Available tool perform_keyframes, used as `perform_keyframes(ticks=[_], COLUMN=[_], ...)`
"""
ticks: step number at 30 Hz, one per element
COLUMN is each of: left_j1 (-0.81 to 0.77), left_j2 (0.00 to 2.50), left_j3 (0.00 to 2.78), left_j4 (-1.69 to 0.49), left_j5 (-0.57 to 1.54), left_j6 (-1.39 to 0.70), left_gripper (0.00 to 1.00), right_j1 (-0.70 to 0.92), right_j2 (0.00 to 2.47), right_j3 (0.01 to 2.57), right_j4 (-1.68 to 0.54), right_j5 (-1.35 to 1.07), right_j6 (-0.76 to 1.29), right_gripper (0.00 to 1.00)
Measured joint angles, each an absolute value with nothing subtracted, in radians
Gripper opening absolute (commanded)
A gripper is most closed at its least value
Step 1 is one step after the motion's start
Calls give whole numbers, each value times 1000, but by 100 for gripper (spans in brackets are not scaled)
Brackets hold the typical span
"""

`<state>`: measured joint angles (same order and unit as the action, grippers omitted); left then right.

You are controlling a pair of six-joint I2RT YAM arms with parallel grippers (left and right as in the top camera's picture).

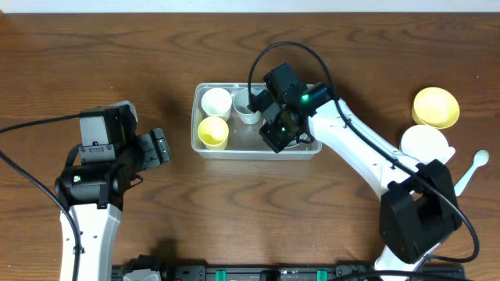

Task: Pack container
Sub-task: 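Lower the grey bowl into the container and open the right gripper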

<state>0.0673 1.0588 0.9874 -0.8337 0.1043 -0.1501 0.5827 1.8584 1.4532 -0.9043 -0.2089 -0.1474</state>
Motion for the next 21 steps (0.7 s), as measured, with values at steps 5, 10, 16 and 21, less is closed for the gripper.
perform_keyframes(ticks=[5, 10, 16, 21], left_j1=[67, 67, 67, 67], left_j2=[1059, 1059, 1059, 1059], left_j3=[987, 987, 987, 987], left_j4=[-834, -834, -834, -834], left_j5=[104, 104, 104, 104], left_j6=[-150, -150, -150, -150], left_gripper=[88, 88, 88, 88], right_j1=[591, 591, 591, 591], right_j2=[1858, 1859, 1907, 1971], right_j3=[1453, 1453, 1453, 1453], right_j4=[-933, -948, -952, -942], right_j5=[-231, -236, -237, -237], right_j6=[-146, -147, -147, -147], right_gripper=[9, 9, 4, 3])
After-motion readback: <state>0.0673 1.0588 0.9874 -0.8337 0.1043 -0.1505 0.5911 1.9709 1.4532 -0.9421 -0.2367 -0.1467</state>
